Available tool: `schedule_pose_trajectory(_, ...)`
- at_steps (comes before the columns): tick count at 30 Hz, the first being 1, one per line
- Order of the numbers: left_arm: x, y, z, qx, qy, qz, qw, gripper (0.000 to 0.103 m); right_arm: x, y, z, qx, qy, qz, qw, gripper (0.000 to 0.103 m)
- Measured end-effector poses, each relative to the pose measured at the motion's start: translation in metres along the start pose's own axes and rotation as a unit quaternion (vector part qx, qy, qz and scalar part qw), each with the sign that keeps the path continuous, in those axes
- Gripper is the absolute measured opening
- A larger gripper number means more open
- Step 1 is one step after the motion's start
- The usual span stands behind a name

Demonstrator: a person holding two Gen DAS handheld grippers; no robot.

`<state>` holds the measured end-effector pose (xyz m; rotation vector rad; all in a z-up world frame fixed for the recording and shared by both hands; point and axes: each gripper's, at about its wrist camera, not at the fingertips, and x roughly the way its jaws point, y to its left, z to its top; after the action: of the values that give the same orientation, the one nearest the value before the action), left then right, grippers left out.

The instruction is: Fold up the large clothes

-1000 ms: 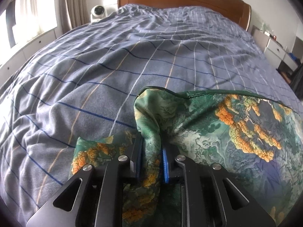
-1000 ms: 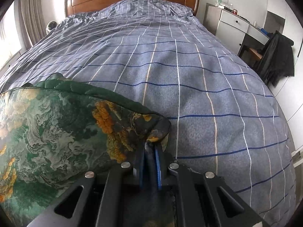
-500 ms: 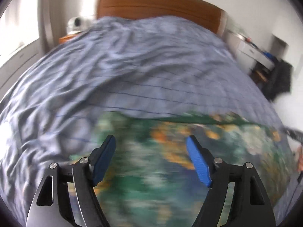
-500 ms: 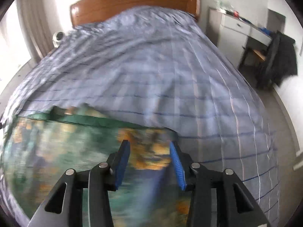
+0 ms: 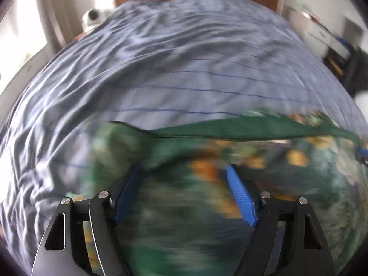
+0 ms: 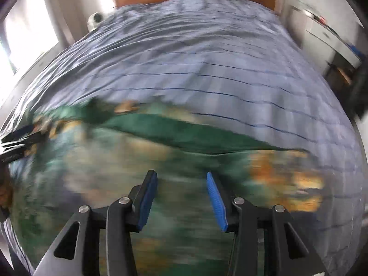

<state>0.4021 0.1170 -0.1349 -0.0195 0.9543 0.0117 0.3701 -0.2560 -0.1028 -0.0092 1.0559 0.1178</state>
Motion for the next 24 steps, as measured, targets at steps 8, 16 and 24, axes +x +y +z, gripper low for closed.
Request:
schedule_pose_trajectory(8, 0.006, 0.017, -0.009, -0.009, -0.010, 0.026, 0.9996, 0.077, 0.014, -0.083, -0.020, 0.105, 0.005, -0.016, 0.994, 0.046)
schedule_pose_trajectory(16, -0.081, 0.008, -0.058, 0.051, -0.051, -0.051, 0.9961, 0.078, -0.070, -0.047, -0.035, 0.036, -0.059, -0.004, 0.998, 0.046)
schedule_pose_trajectory(24, -0.102, 0.019, -0.131, 0.074, -0.048, -0.045, 0.9951, 0.079, -0.122, 0.045, -0.138, -0.090, -0.036, 0.115, 0.989, 0.046)
